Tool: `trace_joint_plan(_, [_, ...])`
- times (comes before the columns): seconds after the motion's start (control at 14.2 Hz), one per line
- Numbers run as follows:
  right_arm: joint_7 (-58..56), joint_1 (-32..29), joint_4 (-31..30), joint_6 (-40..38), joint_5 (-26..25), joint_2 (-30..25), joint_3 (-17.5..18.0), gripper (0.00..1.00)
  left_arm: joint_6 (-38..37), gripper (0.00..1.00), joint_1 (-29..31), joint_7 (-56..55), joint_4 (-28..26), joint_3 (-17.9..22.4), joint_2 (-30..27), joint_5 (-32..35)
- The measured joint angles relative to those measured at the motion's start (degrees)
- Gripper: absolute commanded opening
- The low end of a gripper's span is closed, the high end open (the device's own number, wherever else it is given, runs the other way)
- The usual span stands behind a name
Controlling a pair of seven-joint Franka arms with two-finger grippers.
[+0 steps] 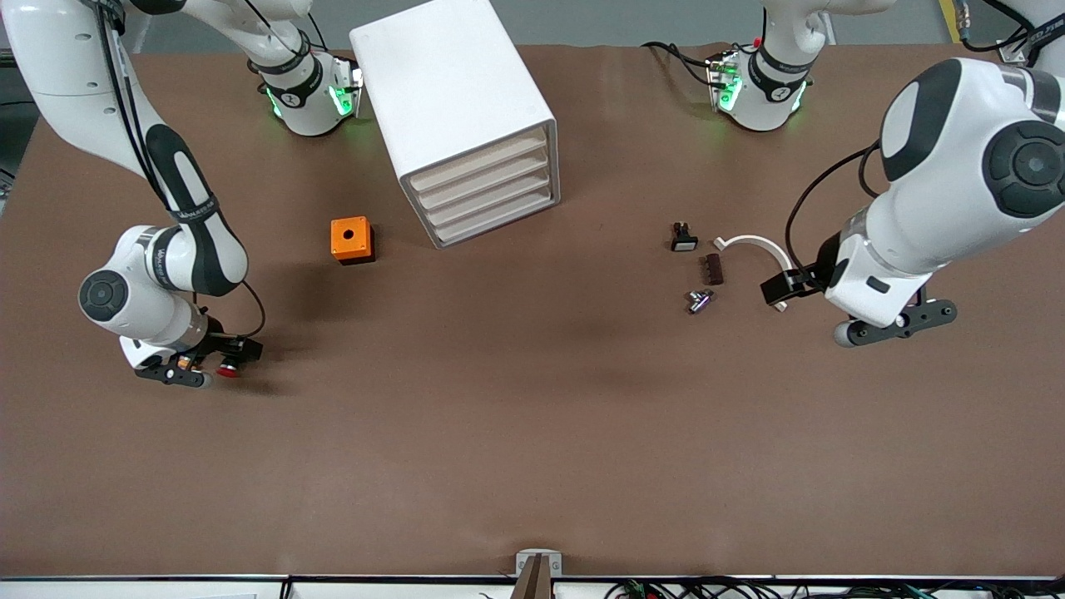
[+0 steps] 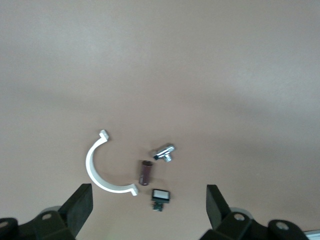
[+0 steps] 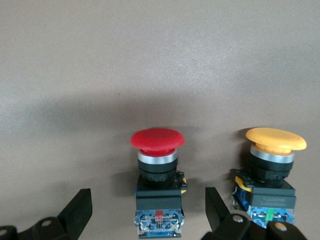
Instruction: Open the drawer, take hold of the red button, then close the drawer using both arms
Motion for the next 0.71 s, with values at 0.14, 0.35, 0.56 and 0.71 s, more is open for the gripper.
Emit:
trace_joint_plan(0.14, [0.0, 0.01, 2.73, -5.17, 0.0, -0.08, 0.09, 1.0, 0.06, 1.0, 2.08, 3.37, -2.19, 0.0, -1.84, 0.03])
trace_joint_plan(0.35, [-0.15, 0.03, 8.08, -13.28, 0.0, -1.07, 0.2, 1.0, 0.12, 1.0, 4.92, 6.81, -4.75, -0.02, -4.25, 0.03])
trace_joint_plan(0.56, [-0.24, 0.04, 11.41, -21.62, 0.0, -5.24, 0.24, 1.0, 0.9, 1.0, 6.34, 10.35, -7.19, 0.15, -6.15, 0.03])
trace_joint_plan(0.71, [-0.33, 0.04, 12.52, -27.47, 0.0, -9.75, 0.26, 1.0, 1.44, 1.0, 5.91, 10.61, -8.34, 0.47, -7.12, 0.03])
